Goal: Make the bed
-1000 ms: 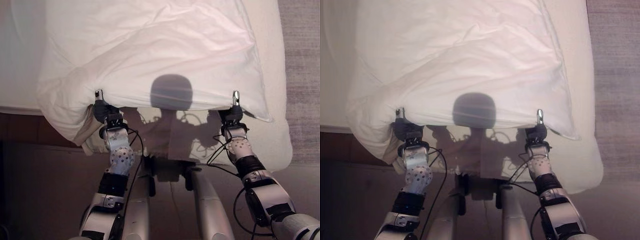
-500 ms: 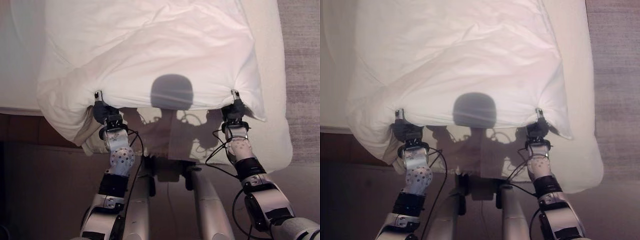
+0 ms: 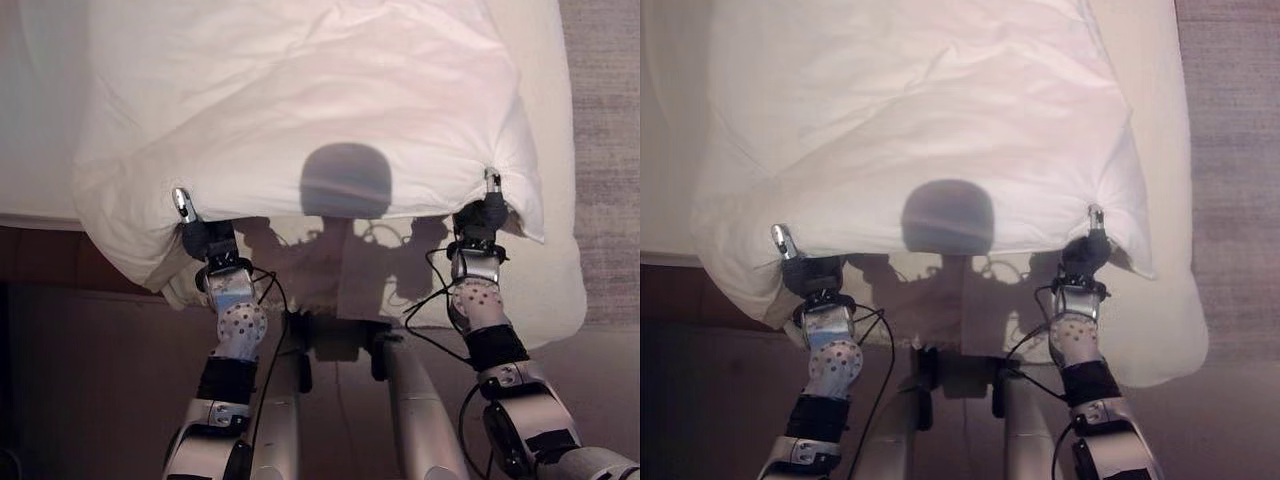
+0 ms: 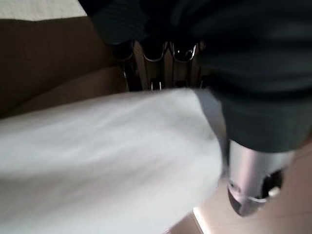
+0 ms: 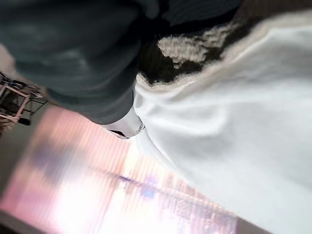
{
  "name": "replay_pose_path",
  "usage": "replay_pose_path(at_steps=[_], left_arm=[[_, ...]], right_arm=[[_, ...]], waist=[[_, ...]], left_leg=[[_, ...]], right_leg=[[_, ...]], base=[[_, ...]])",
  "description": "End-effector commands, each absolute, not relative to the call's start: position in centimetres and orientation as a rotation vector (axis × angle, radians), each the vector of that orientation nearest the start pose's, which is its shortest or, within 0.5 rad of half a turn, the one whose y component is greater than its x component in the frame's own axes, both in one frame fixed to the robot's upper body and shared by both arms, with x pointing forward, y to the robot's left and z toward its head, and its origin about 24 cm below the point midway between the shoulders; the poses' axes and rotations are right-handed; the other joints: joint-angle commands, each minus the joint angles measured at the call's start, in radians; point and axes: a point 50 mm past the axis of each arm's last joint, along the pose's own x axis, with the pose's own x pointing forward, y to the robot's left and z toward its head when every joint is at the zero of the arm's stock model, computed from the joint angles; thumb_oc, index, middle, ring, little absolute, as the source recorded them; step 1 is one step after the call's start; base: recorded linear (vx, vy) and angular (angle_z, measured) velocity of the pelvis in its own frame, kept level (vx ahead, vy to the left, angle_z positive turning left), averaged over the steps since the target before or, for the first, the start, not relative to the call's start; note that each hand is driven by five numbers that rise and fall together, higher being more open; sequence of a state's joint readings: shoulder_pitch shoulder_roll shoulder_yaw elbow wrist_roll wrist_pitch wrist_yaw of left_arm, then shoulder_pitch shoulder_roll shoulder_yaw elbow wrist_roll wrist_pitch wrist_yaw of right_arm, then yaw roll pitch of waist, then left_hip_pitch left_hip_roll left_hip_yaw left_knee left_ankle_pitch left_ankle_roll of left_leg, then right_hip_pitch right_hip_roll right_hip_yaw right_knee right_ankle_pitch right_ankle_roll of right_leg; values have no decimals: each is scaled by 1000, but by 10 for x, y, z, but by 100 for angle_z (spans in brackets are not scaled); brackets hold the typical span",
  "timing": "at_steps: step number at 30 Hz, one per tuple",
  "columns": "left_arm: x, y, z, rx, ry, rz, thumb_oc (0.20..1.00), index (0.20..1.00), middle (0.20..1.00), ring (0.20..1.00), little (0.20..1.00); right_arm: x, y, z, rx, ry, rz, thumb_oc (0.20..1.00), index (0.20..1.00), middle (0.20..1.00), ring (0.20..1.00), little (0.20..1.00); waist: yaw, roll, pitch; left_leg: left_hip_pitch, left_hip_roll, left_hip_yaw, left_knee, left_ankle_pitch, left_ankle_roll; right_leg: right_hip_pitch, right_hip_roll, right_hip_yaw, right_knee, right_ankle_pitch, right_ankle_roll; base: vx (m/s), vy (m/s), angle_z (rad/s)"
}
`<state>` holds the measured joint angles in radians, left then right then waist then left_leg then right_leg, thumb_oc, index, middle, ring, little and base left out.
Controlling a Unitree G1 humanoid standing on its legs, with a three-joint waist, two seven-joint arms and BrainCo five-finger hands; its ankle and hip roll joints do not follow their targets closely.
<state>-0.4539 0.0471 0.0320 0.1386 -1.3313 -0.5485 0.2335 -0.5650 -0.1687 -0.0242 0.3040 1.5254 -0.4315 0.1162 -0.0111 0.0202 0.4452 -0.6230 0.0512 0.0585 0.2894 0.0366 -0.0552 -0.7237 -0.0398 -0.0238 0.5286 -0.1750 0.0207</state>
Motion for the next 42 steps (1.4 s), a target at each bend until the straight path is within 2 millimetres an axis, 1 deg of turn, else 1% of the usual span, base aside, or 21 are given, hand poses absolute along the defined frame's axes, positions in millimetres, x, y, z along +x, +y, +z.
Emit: replay_pose_path(at_steps=[1, 2, 4, 6, 9, 10, 11, 12, 13, 14, 19, 24, 25, 26, 27, 28, 35, 38, 39, 42], left_arm=[[304, 230, 123, -1387, -667, 458, 1000, 1000, 1000, 1000, 1000], [306, 234, 118, -1401, -656, 481, 1000, 1000, 1000, 1000, 1000], [306, 235, 117, -1403, -657, 481, 1000, 1000, 1000, 1000, 1000], [309, 242, 117, -1403, -663, 505, 1000, 1000, 1000, 1000, 1000], [310, 248, 115, -1399, -665, 520, 1000, 1000, 1000, 1000, 1000], [310, 250, 112, -1397, -651, 535, 1000, 1000, 1000, 1000, 1000], [310, 252, 102, -1379, -605, 564, 1000, 1000, 1000, 1000, 1000], [311, 260, 89, -1335, -516, 647, 1000, 1000, 1000, 1000, 1000], [312, 259, 90, -1363, -513, 657, 1000, 1000, 1000, 1000, 1000], [312, 261, 92, -1349, -492, 676, 1000, 1000, 1000, 1000, 1000], [314, 271, 89, -1301, -393, 781, 1000, 1000, 1000, 1000, 1000], [320, 271, 92, -1275, -355, 788, 1000, 1000, 1000, 1000, 1000], [321, 273, 92, -1252, -348, 776, 834, 834, 834, 834, 834], [321, 275, 91, -1246, -347, 776, 708, 708, 708, 708, 708], [321, 275, 91, -1246, -347, 776, 708, 708, 708, 708, 708], [322, 275, 90, -1246, -345, 774, 200, 200, 200, 200, 200], [323, 264, 83, -1244, -368, 652, 200, 200, 200, 200, 200], [323, 261, 81, -1251, -384, 618, 200, 200, 200, 200, 200], [323, 259, 82, -1249, -404, 587, 200, 200, 200, 200, 200], [321, 255, 84, -1255, -431, 554, 200, 200, 200, 200, 200]], right_arm=[[315, -226, 158, 1337, -850, -31, 200, 200, 200, 200, 200], [310, -225, 160, 1316, -866, 0, 200, 200, 200, 200, 200], [309, -225, 160, 1316, -865, 1, 200, 200, 200, 200, 200], [303, -224, 161, 1297, -880, 23, 200, 200, 200, 200, 200], [300, -221, 160, 1290, -872, 44, 200, 200, 200, 200, 200], [299, -221, 160, 1284, -869, 51, 200, 200, 200, 200, 200], [299, -221, 158, 1282, -860, 51, 200, 200, 200, 200, 200], [299, -222, 159, 1274, -854, 49, 200, 200, 200, 200, 200], [299, -219, 162, 1271, -853, 70, 200, 200, 200, 200, 200], [298, -218, 166, 1270, -859, 85, 200, 200, 200, 200, 200], [301, -219, 169, 1252, -827, 93, 200, 200, 200, 200, 200], [300, -219, 169, 1238, -812, 95, 200, 200, 200, 200, 200], [299, -220, 168, 1228, -806, 90, 200, 200, 200, 200, 200], [299, -220, 167, 1224, -804, 86, 200, 200, 200, 200, 200], [299, -220, 167, 1224, -804, 86, 200, 200, 200, 200, 200], [299, -221, 167, 1221, -803, 83, 200, 200, 200, 200, 200], [300, -223, 162, 1214, -797, 75, 200, 200, 200, 200, 200], [300, -224, 161, 1209, -795, 77, 200, 200, 200, 200, 200], [299, -223, 157, 1209, -787, 71, 200, 200, 200, 200, 200], [298, -222, 152, 1211, -772, 63, 200, 200, 200, 200, 200]], waist=[[-36, 26, -123], [-43, 23, -125], [-43, 22, -126], [-53, 17, -124], [-58, 15, -123], [-60, 14, -124], [-62, 15, -123], [-63, 18, -123], [-65, 20, -122], [-68, 23, -122], [-70, 35, -117], [-78, 40, -110], [-79, 40, -108], [-79, 40, -108], [-79, 40, -108], [-81, 40, -108], [-90, 50, -102], [-91, 57, -105], [-92, 63, -118], [-91, 59, -117]], left_leg=[[-33, -44, 29, 38, -54, 36], [-32, -43, 29, 39, -56, 35], [-32, -43, 30, 39, -56, 35], [-34, -39, 35, 48, -59, 31], [-33, -36, 38, 55, -63, 31], [-34, -35, 40, 57, -65, 30], [-35, -34, 41, 60, -65, 30], [-34, -34, 43, 64, -69, 31], [-35, -33, 45, 63, -68, 31], [-36, -33, 46, 62, -67, 32], [-30, -35, 50, 60, -65, 33], [-23, -33, 55, 60, -64, 32], [-22, -32, 56, 62, -66, 33], [-20, -32, 56, 61, -67, 33], [-19, -32, 57, 60, -67, 33], [-18, -31, 58, 59, -67, 33], [21, -34, 67, 19, -50, 28], [42, -36, 72, -28, -29, 22], [68, -36, 66, -75, -5, 15], [100, -31, 54, -103, 11, 11]], right_leg=[[39, -7, 3, -156, 131, 66], [38, -3, 6, -154, 130, 64], [37, -3, 7, -153, 129, 64], [37, -2, 11, -148, 128, 63], [36, 0, 17, -143, 130, 65], [34, 0, 18, -141, 130, 66], [34, 0, 18, -140, 130, 65], [36, -1, 19, -138, 126, 65], [34, 0, 18, -138, 128, 65], [34, -1, 20, -139, 129, 65], [46, -3, 23, -146, 133, 66], [52, -3, 27, -150, 135, 66], [52, -2, 29, -149, 134, 67], [54, -1, 30, -150, 133, 67], [54, -1, 31, -150, 134, 67], [56, -1, 32, -152, 134, 68], [78, 3, 48, -177, 141, 71], [91, 4, 53, -213, 152, 72], [110, 17, 55, -241, 157, 72], [132, 28, 51, -243, 152, 65]], base=[[0, 0, 0], [0, 0, 0], [0, 0, 0], [5, -2, -2], [13, -4, -4], [2, -9, -5], [7, -3, -4], [0, 0, 0], [0, 0, 0], [0, 0, 0], [0, 0, 0], [0, 0, 0], [0, 0, 0], [6, -4, -4], [9, 3, -5], [8, 5, -4], [6, -6, -5], [9, -41, -9], [20, -77, -9], [5, -110, -9]])
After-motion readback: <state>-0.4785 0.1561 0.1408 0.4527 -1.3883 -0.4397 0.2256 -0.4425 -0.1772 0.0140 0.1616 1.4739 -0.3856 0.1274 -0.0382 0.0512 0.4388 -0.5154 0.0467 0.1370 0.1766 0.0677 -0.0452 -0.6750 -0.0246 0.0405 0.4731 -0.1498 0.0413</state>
